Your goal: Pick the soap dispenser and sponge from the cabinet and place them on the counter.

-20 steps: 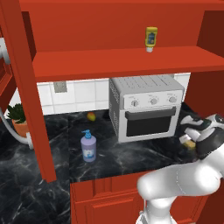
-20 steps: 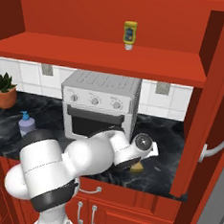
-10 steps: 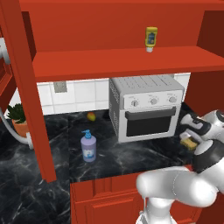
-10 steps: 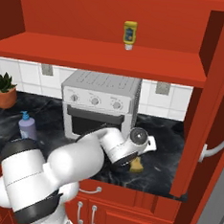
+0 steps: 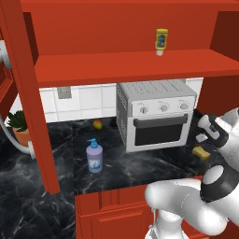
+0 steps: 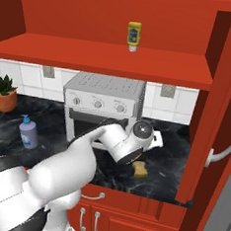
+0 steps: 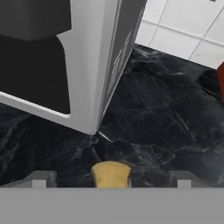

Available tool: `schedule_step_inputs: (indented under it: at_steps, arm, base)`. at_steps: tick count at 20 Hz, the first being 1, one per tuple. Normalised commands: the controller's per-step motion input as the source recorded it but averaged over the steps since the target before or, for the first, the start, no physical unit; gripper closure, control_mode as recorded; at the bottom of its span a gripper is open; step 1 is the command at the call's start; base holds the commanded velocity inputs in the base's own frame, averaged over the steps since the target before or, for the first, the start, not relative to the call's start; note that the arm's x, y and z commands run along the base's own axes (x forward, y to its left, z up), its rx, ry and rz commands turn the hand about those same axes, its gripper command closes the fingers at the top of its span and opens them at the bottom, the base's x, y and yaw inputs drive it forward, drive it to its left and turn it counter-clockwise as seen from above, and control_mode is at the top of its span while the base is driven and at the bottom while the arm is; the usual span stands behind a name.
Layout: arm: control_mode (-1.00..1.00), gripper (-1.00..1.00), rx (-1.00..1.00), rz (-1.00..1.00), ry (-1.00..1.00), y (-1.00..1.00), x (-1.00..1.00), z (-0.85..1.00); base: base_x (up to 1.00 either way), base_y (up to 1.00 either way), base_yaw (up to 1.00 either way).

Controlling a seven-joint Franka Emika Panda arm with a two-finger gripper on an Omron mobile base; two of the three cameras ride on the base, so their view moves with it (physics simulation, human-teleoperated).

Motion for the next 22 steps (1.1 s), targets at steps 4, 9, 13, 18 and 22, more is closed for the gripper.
schedule_step_inputs:
  at_steps: [4,9,13,18,22]
  arm:
    - [-1.0,-1.0,0.0,0.0,-0.08,-0.15,-0.43,0.47]
    - [-1.0,-1.0,0.0,0.0,-0.14,-0.2,-0.46,0.61]
    - [-1.0,-1.0,0.0,0.0,-0.1,-0.15,-0.3,0.81]
    - [-1.0,-1.0,0.0,0.0,-0.05,0.0,-0.17,0.89]
    - [-1.0,-1.0,0.0,0.0,-0.06,0.0,-0.21,0.89]
  base:
    - [0.0,0.0,0.0]
    - [0.0,0.0,0.0]
    - [0.0,0.0,0.0]
    - [0.0,0.0,0.0]
    - [0.0,0.0,0.0]
